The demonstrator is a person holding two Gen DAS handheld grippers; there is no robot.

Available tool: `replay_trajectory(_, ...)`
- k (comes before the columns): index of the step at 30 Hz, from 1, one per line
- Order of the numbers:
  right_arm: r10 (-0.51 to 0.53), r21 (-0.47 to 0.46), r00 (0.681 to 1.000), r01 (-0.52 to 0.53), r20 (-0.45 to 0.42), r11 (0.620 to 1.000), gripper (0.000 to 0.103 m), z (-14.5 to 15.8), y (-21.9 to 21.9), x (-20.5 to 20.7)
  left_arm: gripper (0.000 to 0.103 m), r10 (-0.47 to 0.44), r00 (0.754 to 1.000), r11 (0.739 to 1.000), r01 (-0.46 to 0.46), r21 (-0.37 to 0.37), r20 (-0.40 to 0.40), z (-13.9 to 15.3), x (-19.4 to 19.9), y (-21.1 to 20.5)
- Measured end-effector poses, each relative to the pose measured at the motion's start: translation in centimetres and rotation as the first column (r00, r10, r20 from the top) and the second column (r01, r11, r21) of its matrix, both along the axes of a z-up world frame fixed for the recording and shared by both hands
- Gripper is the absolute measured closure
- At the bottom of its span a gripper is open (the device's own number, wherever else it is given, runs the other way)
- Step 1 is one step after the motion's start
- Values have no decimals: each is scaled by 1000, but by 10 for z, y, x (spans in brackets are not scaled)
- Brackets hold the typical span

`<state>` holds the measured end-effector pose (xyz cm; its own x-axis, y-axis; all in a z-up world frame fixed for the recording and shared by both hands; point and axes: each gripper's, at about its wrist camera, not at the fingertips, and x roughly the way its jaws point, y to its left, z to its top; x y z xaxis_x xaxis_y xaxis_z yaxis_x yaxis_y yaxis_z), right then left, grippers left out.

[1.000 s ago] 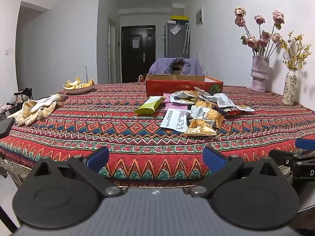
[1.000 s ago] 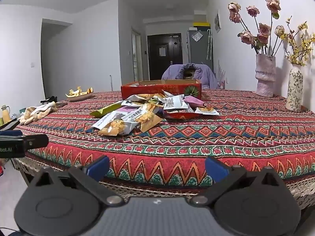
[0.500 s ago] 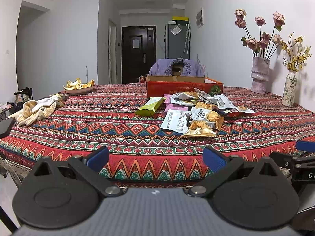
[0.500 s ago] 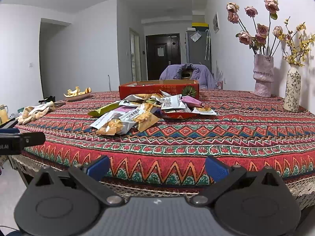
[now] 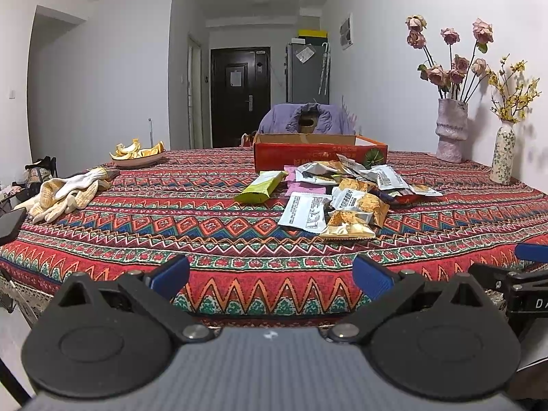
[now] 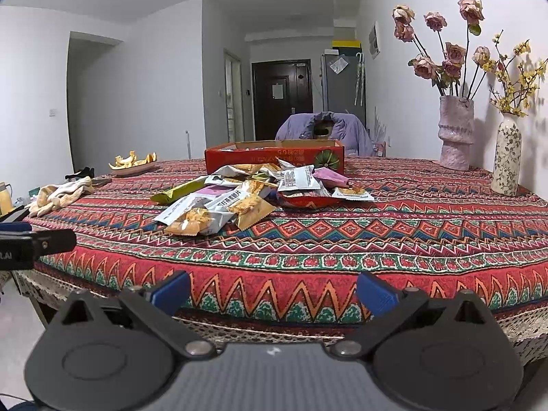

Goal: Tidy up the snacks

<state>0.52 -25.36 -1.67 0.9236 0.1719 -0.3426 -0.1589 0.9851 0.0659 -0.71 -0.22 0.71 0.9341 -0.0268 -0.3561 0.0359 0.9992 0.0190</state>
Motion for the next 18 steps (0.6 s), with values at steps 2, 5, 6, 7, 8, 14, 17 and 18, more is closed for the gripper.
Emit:
replay_trajectory(2,-3,-3,1000,3,-2,1000,0,-1,0,0,0,-11,1000,1000,11,-1,-4,0,0,0)
replay_trajectory(5,-3,-3,1000,3,2,1000,0,0,1,0,0,-23,1000,1000,23,-4,-9,-1,0,-1)
replay_trajectory(6,-3,-3,1000,3,4,1000,0,0,0,-1,0,-24,1000,1000,24,-4,-6,-1,0,-1)
replay_trajectory(7,-4,-5,1000,4,6,1000,0,0,0,-1,0,-24,1000,1000,24,-2,-4,-1,-1,-1)
replay_trajectory(8,-5,-7,1000,5,5,1000,0,0,1,-1,0,-22,1000,1000,22,0,-4,-1,-1,-1)
replay_trajectory(14,-2,-12,1000,2,2,1000,0,-1,1,-1,0,-20,1000,1000,20,1,-4,-1,-1,-1)
replay_trajectory(17,-5,-13,1000,5,8,1000,0,0,1,-2,0,-19,1000,1000,20,4,-5,-1,-1,-1)
replay_trajectory(18,-7,-13,1000,7,7,1000,0,0,1,-2,0,-18,1000,1000,18,4,-5,-2,-1,-1)
